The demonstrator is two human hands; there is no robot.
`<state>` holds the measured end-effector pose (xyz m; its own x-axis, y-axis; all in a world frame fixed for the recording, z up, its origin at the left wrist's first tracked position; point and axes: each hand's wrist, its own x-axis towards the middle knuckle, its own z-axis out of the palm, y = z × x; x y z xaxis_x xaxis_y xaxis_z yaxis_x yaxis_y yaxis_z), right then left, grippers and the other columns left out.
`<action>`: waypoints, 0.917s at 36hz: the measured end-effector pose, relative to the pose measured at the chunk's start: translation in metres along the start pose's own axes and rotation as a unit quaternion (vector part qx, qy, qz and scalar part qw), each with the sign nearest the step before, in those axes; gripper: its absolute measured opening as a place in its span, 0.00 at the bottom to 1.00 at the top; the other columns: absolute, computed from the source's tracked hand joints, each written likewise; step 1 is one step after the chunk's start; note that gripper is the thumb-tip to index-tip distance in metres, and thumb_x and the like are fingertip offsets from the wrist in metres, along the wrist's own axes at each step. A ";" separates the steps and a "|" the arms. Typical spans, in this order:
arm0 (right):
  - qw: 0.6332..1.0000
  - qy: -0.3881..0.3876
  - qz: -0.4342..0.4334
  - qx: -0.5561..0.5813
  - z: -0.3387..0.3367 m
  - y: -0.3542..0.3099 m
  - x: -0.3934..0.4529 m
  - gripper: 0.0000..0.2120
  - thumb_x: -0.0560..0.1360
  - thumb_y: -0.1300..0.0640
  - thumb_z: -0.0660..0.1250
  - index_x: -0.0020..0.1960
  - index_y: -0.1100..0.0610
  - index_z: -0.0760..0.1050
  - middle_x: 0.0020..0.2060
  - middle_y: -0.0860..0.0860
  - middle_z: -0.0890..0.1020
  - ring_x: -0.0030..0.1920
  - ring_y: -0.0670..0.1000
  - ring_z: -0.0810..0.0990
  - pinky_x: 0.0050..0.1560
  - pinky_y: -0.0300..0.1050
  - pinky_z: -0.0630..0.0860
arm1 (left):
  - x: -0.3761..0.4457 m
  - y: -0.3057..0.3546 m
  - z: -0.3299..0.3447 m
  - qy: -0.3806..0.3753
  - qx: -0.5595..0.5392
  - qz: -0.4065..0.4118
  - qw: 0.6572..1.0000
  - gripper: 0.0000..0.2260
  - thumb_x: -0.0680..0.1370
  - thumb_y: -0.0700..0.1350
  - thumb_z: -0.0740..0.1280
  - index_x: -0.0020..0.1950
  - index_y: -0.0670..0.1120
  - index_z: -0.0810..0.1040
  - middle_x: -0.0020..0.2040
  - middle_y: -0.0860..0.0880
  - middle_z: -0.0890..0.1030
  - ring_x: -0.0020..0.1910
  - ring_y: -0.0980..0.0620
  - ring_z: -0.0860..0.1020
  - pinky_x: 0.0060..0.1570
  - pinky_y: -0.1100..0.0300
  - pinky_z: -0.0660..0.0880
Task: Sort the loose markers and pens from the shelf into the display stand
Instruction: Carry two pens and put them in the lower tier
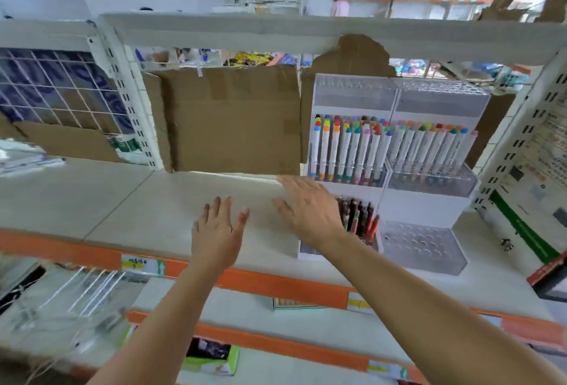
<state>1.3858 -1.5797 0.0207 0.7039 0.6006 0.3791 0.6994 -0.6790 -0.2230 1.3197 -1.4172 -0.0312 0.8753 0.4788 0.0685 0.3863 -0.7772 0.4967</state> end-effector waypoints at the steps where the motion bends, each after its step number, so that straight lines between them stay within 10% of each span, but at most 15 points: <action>1: 1.000 -0.028 -0.009 -0.007 0.005 -0.007 0.005 0.21 0.81 0.46 0.54 0.71 0.55 0.64 0.68 0.50 0.71 0.69 0.52 0.66 0.66 0.45 0.60 | -0.003 -0.007 -0.006 0.006 0.007 -0.013 1.000 0.27 0.81 0.60 0.46 0.77 0.50 0.54 0.78 0.48 0.52 0.77 0.47 0.49 0.73 0.48 0.49; 11: 0.974 -0.219 -0.063 -0.005 0.067 -0.080 0.040 0.31 0.80 0.39 0.47 0.78 0.55 0.48 0.77 0.51 0.51 0.76 0.54 0.52 0.74 0.51 0.50 | -0.031 -0.098 -0.059 0.033 0.091 -0.134 0.986 0.28 0.81 0.61 0.47 0.78 0.50 0.53 0.78 0.47 0.53 0.77 0.46 0.50 0.73 0.48 0.50; 33: 0.942 -0.264 -0.206 0.021 0.156 -0.307 0.103 0.31 0.81 0.38 0.44 0.78 0.52 0.46 0.77 0.51 0.53 0.76 0.52 0.53 0.74 0.50 0.51 | -0.093 -0.287 -0.174 -0.006 0.145 -0.240 0.960 0.33 0.78 0.65 0.43 0.78 0.48 0.44 0.79 0.46 0.47 0.77 0.47 0.43 0.74 0.53 0.44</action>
<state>1.2624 -1.2435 -0.0118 0.3275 0.9432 -0.0563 0.9229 -0.3320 -0.1947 1.0768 -1.1683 -0.0298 0.5782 0.8070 -0.1197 0.8096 -0.5493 0.2069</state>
